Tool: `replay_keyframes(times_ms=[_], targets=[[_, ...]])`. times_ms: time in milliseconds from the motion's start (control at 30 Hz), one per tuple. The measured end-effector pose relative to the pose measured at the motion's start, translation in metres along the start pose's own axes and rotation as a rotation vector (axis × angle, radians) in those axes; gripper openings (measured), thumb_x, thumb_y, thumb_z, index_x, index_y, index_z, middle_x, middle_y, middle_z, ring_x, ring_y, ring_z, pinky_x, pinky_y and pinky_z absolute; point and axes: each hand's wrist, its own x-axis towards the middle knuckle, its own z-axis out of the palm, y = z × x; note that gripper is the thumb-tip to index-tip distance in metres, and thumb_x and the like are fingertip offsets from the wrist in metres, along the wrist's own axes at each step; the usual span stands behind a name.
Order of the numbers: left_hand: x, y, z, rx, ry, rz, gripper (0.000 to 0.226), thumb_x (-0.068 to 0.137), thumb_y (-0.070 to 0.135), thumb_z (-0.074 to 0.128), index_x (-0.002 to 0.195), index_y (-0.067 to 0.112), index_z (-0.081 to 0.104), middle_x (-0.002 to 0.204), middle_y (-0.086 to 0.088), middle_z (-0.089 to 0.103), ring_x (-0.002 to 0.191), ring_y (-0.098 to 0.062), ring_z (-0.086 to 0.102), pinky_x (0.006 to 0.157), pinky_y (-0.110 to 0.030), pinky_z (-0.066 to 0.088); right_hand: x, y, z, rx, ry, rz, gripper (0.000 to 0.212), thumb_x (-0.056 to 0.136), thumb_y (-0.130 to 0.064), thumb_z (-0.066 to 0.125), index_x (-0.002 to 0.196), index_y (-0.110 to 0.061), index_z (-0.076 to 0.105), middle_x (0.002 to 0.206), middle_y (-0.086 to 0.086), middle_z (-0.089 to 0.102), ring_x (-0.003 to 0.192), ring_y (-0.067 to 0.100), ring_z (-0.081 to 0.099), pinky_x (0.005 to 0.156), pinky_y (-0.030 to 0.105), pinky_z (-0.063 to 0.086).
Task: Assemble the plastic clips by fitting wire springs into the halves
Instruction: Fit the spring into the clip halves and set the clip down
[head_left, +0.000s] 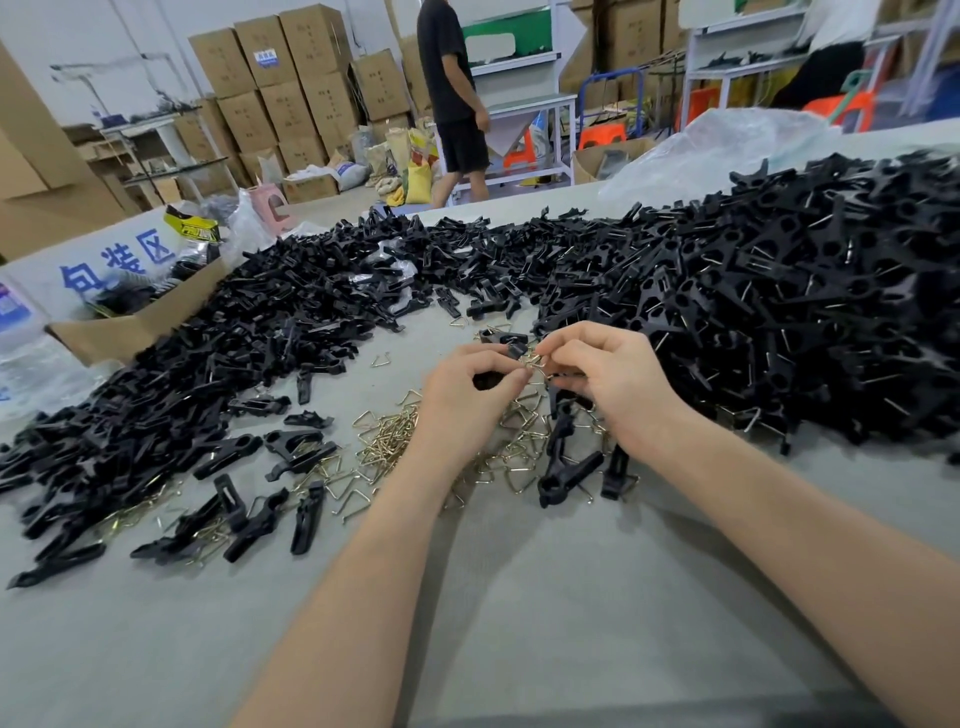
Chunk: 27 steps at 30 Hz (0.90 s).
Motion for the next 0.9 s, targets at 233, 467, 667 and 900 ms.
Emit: replay_keyframes(times_ms=[233,467,667,900], targets=[[0.004,-0.003,0.001,-0.092,0.095,-0.012,0.007,0.086,0.024,0.069,0.080,0.025,0.072,0.110,0.012,0.065,0.102,-0.011,0.062,0.093,-0.033,0.048,0.002,0.004,-0.001,-0.156,0.140,-0.027,0.028,0.080,0.002,0.057,0.060,-0.013,0.069,0.062,-0.002,0.064,0.065,0.009,0.057,0.072,0.027,0.052],[0.005,-0.011,-0.006,-0.088,0.064,-0.063,0.029,0.090,0.014,0.059,0.074,0.034,0.072,0.082,0.014,0.071,0.070,0.003,0.062,0.067,-0.019,0.054,0.003,-0.003,-0.003,0.160,0.165,0.153,0.024,0.075,0.009,0.048,0.056,0.001,0.059,0.056,0.012,0.058,0.073,0.033,0.070,0.072,0.039,0.060],[0.005,-0.008,-0.004,-0.238,0.101,-0.062,0.045,0.090,-0.010,0.039,0.087,0.027,0.063,0.095,-0.006,0.067,0.066,-0.004,0.065,0.065,-0.019,0.054,-0.004,-0.008,0.000,0.210,0.099,0.296,0.022,0.076,0.012,0.039,0.066,-0.003,0.049,0.056,0.004,0.039,0.040,0.013,0.048,0.036,0.019,0.035],[-0.001,0.003,0.002,-0.344,0.043,0.009,0.035,0.092,-0.009,0.044,0.107,0.022,0.049,0.115,-0.012,0.061,0.073,-0.009,0.067,0.077,-0.030,0.058,-0.006,-0.010,0.002,0.183,0.019,0.302,0.025,0.073,0.009,0.032,0.058,-0.005,0.045,0.058,0.005,0.040,0.040,0.013,0.035,0.035,0.020,0.020]])
